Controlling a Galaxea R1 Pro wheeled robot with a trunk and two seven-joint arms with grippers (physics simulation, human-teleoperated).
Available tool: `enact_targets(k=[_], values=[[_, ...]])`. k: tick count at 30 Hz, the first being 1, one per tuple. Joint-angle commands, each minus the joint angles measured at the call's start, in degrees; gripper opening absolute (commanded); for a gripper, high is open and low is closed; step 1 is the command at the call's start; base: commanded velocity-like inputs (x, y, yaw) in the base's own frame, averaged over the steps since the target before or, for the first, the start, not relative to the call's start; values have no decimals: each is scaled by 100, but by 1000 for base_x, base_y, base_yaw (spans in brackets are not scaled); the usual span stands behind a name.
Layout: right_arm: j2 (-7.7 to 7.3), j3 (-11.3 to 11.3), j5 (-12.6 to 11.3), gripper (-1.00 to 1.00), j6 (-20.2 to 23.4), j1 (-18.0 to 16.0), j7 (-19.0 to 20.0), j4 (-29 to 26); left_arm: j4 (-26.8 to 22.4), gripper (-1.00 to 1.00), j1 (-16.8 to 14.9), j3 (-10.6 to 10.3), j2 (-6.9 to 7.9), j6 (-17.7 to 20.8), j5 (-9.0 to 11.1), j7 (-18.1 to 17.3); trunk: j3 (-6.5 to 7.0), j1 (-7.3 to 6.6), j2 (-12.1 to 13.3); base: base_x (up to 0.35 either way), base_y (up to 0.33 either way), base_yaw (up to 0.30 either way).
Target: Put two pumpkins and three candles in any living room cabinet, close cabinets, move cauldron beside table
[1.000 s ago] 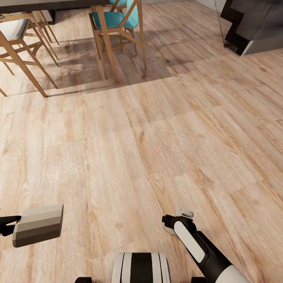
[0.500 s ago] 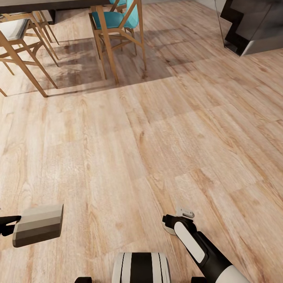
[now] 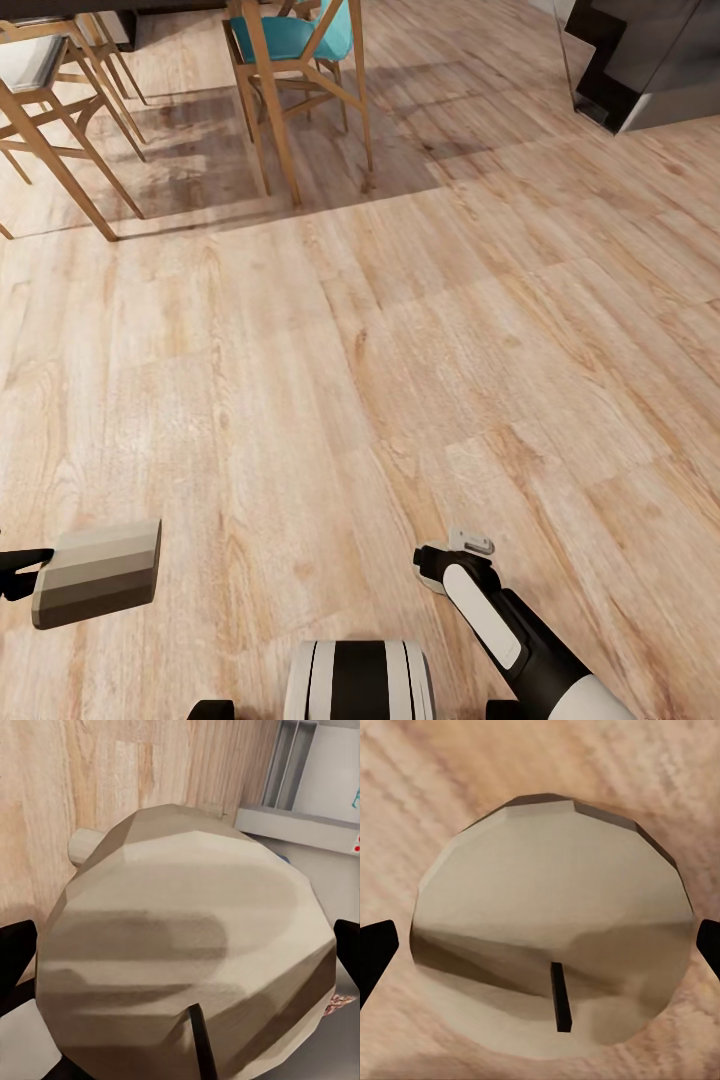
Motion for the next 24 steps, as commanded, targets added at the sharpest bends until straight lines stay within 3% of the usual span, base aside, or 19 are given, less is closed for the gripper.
enact_targets(k=[1,11,15,24], values=[[-6,19,-35,100,12,-5,-43,-8,0,-100,-2,-4,3,46,25,-2,-26,2,-3,0,0,0],[-6,19,-35,100,-10,-5,-40,-8,0,-100,-2,-4,3,46,25,-3,-70,7,-6,0,0,0],[-6,19,-35,100,-14,-5,-40,-8,0,-100,-2,-4,3,46,25,-3,-159,17,-11,0,0,0],[-6,19,-35,100,-13,-5,-40,-1,0,-100,-2,-4,3,46,25,-3,-159,17,-11,0,0,0]])
